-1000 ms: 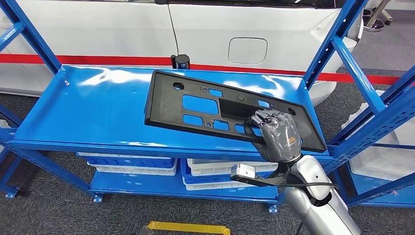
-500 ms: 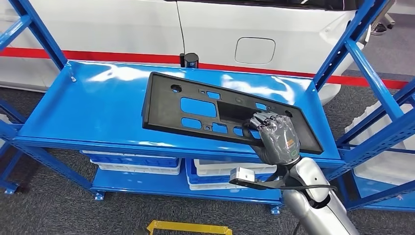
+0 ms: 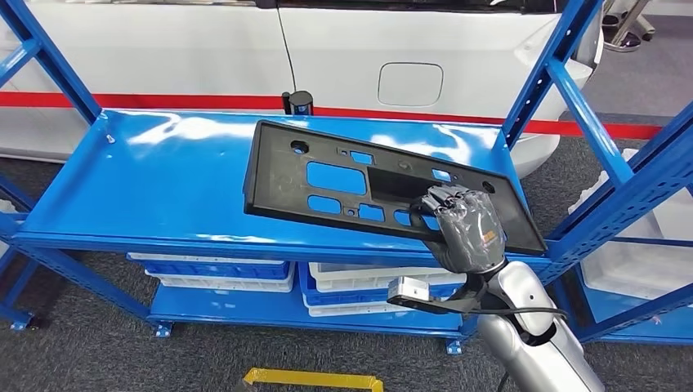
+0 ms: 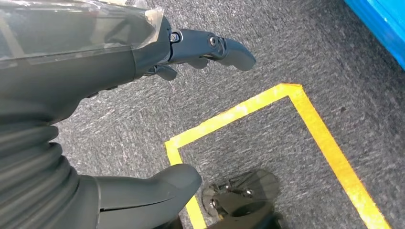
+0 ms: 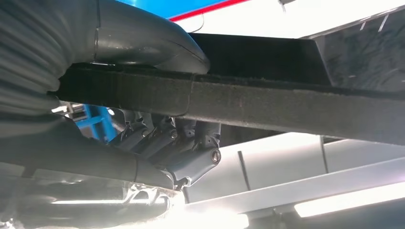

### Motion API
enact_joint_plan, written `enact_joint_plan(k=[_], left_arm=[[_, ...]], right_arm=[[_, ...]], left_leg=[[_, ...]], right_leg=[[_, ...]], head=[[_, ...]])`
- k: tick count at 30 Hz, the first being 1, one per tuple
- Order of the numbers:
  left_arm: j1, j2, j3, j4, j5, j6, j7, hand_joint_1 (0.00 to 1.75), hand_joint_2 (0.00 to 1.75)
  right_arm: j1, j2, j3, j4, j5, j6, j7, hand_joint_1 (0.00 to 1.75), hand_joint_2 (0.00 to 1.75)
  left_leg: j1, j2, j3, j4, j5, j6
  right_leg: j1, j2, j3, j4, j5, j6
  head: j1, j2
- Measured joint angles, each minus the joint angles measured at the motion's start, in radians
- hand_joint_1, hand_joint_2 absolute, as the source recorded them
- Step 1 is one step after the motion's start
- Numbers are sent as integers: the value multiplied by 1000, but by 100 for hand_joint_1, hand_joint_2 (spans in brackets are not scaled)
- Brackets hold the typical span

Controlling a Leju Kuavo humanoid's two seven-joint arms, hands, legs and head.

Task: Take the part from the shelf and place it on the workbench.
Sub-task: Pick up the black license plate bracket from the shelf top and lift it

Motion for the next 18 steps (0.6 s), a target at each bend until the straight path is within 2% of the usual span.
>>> enact_joint_plan(k=[2, 3, 4, 5, 7, 9, 11, 13, 14, 15, 17, 18], left_arm=[[1, 5, 0, 0, 0, 1, 7, 0, 175], [1, 7, 0, 0, 0, 2, 10, 0, 175], [2, 9, 0, 0, -2, 3, 13, 0, 175], [1, 10, 0, 0, -4, 4, 15, 0, 175], [1, 12, 0, 0, -6, 2, 16, 0, 175], [0, 9, 0, 1, -3, -8, 17, 0, 175], [0, 6, 0, 1, 0, -14, 19, 0, 175], [0, 4, 0, 1, -1, -12, 22, 0, 175], [-1, 4, 0, 1, -2, -11, 22, 0, 175], [-1, 3, 0, 1, -4, -10, 22, 0, 175], [-2, 4, 0, 1, -4, -10, 22, 0, 175], [-2, 5, 0, 1, -3, -11, 22, 0, 175]], right_arm=[[4, 1, 2, 1, 1, 0, 1, 150, 175], [8, 2, 4, 2, 1, 0, 1, 150, 175], [11, 2, 6, 3, 2, 0, 0, 150, 175], [12, 2, 7, 4, 2, 0, 0, 150, 175], [13, 2, 9, 5, 2, 0, 1, 150, 175], [12, 2, 8, 6, 2, 1, 2, 150, 175], [12, 1, 7, 6, 3, 2, 3, 150, 175], [11, 1, 7, 6, 3, 2, 3, 150, 175], [10, 1, 7, 6, 3, 2, 3, 150, 175], [9, 1, 7, 6, 3, 2, 3, 150, 175], [9, 1, 7, 6, 3, 2, 3, 150, 175], [10, 1, 7, 6, 3, 2, 3, 150, 175]], left_leg=[[-8, -1, -64, 141, -71, 6], [-12, -1, -86, 190, -86, 7], [-14, -1, -93, 205, -83, 8], [-16, -1, -79, 179, -60, 9], [-14, 0, -14, 55, -1, 5], [-9, -2, 31, -30, 25, 7], [-8, -4, 32, -41, 27, 17], [-11, -6, 28, -38, 30, 23], [-12, -7, 27, -38, 30, 25], [-13, -7, 26, -38, 30, 27], [-17, -8, 26, -39, 31, 29], [-20, -7, 26, -39, 31, 29]], right_leg=[[8, -1, -2, 2, 0, -10], [12, -1, -2, 3, 0, -12], [15, -1, -3, 4, -1, -12], [17, 1, -3, 7, -2, -12], [19, 4, -6, 22, -10, -8], [28, 6, -16, 44, -20, 1], [34, 8, -27, 55, -23, 6], [30, 7, -40, 66, -32, 11], [26, 7, -57, 97, -48, 13], [23, 7, -83, 150, -72, 14], [20, 6, -155, 300, -129, 12], [20, 6, -184, 357, -146, 12]], head=[[-2, 0], [-1, 0], [-1, 0], [-1, 0], [0, 0], [0, 0], [2, 0], [4, 0], [6, 0], [7, 0], [9, 0], [9, 0]])
